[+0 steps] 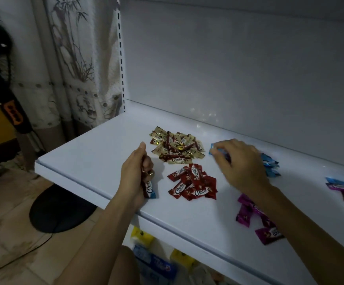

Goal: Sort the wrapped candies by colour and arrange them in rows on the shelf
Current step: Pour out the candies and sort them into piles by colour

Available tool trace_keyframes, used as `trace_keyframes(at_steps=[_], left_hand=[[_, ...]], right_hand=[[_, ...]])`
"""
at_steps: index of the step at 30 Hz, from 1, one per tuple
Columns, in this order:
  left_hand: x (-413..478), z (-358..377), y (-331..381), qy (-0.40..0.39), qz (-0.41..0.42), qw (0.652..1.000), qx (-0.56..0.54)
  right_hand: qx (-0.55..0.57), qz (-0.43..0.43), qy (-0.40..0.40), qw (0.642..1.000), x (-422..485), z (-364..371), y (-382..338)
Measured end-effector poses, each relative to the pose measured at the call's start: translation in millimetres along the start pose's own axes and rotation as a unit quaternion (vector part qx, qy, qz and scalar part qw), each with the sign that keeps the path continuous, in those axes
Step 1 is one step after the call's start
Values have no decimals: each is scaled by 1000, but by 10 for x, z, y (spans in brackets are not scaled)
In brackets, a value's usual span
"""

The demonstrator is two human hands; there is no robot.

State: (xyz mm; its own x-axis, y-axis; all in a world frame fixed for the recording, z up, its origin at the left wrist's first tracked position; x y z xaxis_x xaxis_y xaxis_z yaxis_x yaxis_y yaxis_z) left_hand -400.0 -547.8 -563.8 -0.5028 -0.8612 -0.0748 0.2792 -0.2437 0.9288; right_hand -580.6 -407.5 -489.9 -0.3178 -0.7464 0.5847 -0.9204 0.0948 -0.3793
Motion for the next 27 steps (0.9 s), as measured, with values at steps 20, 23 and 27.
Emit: trace_keyframes(at_steps=[20, 23, 27], left_hand=[[14, -23, -108, -37, -135, 954, -266], [14, -20, -94, -44, -123, 968, -214], [19, -13, -102, -68, -103, 979, -161]], right_hand=[[303, -19, -90, 948, 35, 687, -1113], [324, 84, -15, 942, 158, 443, -725], [261, 119, 86, 954, 136, 19, -42]])
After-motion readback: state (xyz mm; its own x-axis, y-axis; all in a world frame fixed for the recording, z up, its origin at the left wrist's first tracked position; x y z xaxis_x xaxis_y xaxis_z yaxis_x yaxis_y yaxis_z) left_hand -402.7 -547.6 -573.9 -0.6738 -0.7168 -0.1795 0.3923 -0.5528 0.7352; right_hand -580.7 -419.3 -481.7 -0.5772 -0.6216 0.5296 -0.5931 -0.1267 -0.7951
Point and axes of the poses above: each hand's wrist, its own x-axis towards the middle knuckle, its own z-axis out of the palm, y = z × x, the point moved 6 cm from there along x, towards the middle knuckle, and after that the axes turned 13 degrees about x, right-handed, at the moved point
